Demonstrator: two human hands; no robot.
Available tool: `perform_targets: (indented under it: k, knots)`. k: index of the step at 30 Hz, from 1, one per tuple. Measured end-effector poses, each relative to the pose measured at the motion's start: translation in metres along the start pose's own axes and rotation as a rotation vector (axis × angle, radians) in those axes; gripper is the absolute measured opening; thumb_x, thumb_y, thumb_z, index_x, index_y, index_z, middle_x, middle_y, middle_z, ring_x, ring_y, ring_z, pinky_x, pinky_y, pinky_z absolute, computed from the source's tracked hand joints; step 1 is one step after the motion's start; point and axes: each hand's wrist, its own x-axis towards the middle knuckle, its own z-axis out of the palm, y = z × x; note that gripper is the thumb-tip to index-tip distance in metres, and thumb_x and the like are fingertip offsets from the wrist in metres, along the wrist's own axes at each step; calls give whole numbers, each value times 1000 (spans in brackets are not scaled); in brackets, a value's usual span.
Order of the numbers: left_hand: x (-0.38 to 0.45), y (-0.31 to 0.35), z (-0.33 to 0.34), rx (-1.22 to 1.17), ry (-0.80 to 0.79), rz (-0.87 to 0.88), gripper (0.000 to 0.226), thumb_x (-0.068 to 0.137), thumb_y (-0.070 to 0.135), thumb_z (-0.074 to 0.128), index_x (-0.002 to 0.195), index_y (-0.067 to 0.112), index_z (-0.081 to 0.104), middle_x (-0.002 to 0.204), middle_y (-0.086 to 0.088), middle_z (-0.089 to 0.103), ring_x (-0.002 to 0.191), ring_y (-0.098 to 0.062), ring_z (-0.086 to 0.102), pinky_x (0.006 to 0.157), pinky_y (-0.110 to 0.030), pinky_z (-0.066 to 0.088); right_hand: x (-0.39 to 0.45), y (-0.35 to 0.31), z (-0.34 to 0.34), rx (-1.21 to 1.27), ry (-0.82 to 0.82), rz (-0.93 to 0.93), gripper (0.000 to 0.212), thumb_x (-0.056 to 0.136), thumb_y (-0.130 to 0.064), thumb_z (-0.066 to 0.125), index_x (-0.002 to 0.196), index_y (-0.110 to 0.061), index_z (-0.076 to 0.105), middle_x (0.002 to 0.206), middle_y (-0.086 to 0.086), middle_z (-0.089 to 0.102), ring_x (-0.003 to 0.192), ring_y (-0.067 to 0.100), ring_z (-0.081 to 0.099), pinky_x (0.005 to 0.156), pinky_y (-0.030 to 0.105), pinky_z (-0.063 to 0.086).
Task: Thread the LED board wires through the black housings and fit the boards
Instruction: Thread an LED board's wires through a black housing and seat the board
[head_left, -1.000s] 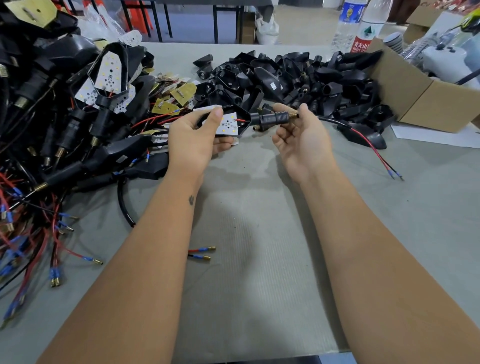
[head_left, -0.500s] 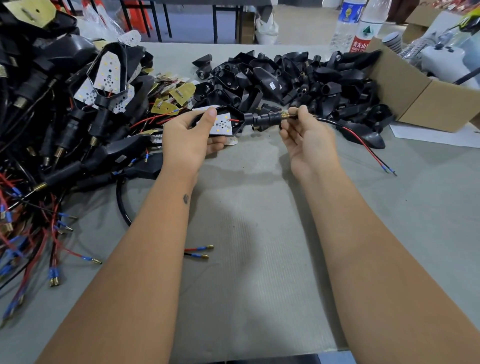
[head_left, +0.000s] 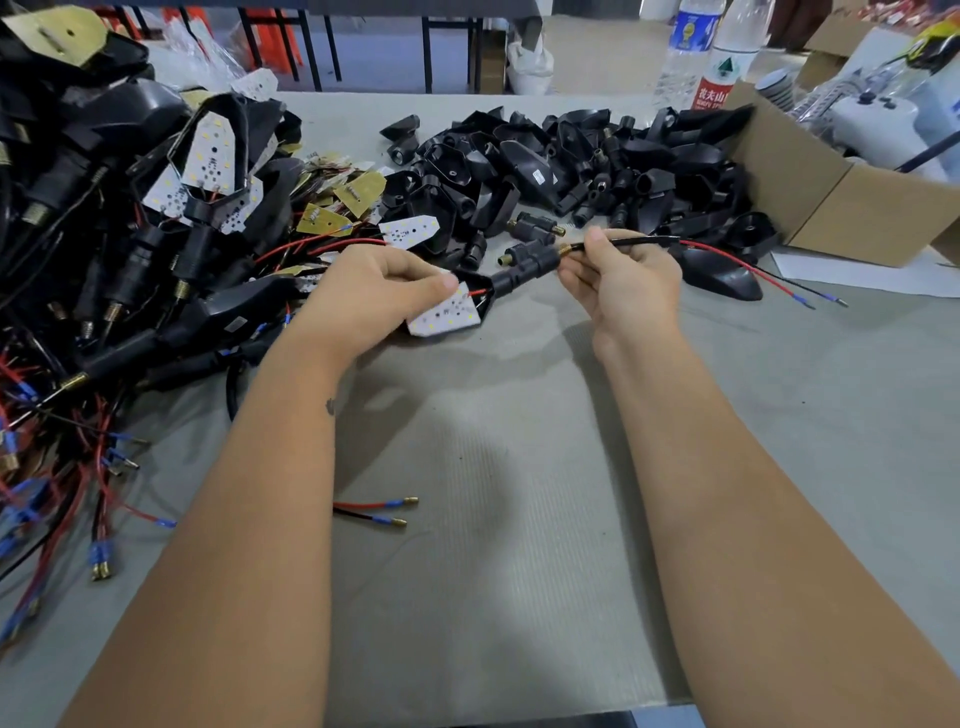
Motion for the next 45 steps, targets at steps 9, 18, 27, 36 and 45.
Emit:
perform_targets:
  k: [9,18,27,36,45]
  knots:
    - [1,37,44,442,76,230,14,89,33,55,96,30,67,90,13,67,90,-11,62,81,-32,49,-5,10,15,-179,-275,10,9,93,-4,62,84,-5,63,69,9,69,60,14,67,60,24,56]
    - [9,34,61,505,118,265,10,96,34,53,94,28,60,76,7,57,79,-20,57,72,-37,48,2,5,12,-79,-132,23,40,105,-32,39,87,-10,67,61,1,58,51,11,52,50,21,44]
    - [1,27,46,607,23,280,11,98,38,48,94,33,57,88,8,63,77,-8,54,60,-26,38,8,3,1,27,-14,106,58,106,-41,31,64,-8,53,40,-6,23,35,9,19,40,17,17]
    - [-12,13,47,740,64,399,13,103,35,37,95,27,45,65,5,49,64,-15,45,51,-28,26,5,1,0,16,-48,101,51,104,-37,39,65,-9,57,48,-3,32,39,9,28,39,20,23]
    - [-6,4,28,908,8,508,15,102,33,32,94,24,39,68,1,48,63,-23,48,47,-30,23,4,-23,-15,524,-310,185,44,93,-49,44,81,-11,63,56,-1,45,46,13,32,46,22,23]
